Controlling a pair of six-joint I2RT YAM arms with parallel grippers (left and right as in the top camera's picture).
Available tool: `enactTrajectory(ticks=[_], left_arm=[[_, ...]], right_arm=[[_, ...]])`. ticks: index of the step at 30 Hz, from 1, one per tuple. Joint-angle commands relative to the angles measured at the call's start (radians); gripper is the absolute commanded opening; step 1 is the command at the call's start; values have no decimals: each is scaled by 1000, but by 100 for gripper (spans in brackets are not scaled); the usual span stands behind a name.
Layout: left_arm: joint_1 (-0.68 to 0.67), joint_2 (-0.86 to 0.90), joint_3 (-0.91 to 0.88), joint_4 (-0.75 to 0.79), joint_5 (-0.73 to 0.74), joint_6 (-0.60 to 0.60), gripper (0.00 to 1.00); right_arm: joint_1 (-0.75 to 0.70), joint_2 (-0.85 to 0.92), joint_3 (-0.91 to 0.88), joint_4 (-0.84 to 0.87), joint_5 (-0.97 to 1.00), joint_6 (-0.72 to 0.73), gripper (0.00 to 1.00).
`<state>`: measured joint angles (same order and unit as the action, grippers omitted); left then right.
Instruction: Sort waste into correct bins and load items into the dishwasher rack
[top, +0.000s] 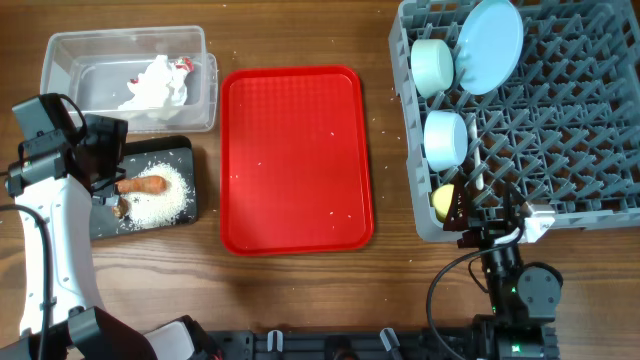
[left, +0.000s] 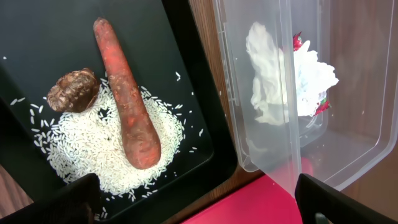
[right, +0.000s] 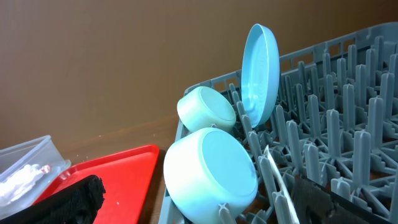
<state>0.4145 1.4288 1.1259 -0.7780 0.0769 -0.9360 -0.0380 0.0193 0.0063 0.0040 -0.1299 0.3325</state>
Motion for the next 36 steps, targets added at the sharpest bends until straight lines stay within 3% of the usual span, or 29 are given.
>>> enactTrajectory(ticks=[1,7,10,14,16,19,21,24,36], left_arm=[[2,-6,7,2,1,13,100],[-35,-168,6,2,-160,16,100],[-198,-348,-33,-12,-436,16,100],[-366,-590,-217,6,-528,16,100],[-392,-712,-338,40,-528,16,100],[-414,-914,-561,218,-519,47,100],[-419,-1053,-723,435,-452,195,100],[-419,-1191,-881,630,-374,330,100],[-419,-1360,-1006,684,-104,723,100]], right_arm=[[6,-14,-1,6,10,11,100],[6,-14,-1,6,10,11,100],[6,-14,-1,6,10,11,100],[6,-14,-1,6,10,11,100],[6,-14,-1,6,10,11,100],[6,-14,-1,6,10,11,100],[6,-14,-1,6,10,11,100],[6,-12,-1,6,10,11,100],[6,-12,-1,6,10,11,100]])
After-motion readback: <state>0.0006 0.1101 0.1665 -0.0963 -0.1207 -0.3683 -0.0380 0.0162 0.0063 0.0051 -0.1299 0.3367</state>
